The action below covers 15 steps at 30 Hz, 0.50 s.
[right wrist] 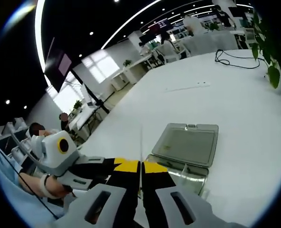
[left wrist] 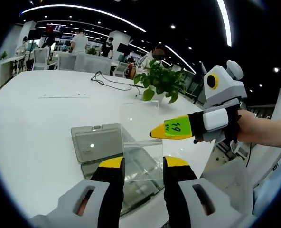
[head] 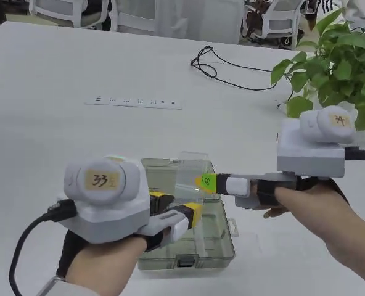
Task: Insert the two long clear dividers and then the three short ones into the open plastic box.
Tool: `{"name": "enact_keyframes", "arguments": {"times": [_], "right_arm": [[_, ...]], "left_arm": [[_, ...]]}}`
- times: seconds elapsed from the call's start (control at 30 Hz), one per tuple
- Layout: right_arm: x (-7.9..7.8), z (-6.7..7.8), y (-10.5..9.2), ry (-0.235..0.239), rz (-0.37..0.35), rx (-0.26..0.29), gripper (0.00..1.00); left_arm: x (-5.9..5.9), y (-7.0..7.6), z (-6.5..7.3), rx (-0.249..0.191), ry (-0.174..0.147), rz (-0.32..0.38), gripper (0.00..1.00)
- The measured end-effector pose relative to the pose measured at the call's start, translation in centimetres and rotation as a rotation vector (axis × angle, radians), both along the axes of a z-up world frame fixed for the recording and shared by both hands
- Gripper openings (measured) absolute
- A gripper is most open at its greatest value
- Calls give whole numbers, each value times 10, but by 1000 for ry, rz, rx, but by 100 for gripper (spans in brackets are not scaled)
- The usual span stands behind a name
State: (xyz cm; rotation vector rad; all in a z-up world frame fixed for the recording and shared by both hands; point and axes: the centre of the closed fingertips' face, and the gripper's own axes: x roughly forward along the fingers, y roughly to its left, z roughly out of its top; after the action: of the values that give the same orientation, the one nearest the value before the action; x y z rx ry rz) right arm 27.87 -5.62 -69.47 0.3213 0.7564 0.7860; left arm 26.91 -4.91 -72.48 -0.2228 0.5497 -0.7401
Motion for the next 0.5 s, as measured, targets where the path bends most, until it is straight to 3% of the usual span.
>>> {"name": "enact_keyframes", "arguments": {"times": [0.17,0.2,0.37,0.5], "right_arm": [[-3,2,3,-7,20,-31,2],[-3,2,3,-6,18,-40,2],[-2,5,6,-5,14,-40,2],[0,6,7,8,6,-45,2]], "left_arm": [[0,1,3,-4,-49,-18,30],[0,1,3,-5,-43,-21,30],[2,5,9,-4,-75,-42,31],[0,6,13,46,-160,-128,33]]}}
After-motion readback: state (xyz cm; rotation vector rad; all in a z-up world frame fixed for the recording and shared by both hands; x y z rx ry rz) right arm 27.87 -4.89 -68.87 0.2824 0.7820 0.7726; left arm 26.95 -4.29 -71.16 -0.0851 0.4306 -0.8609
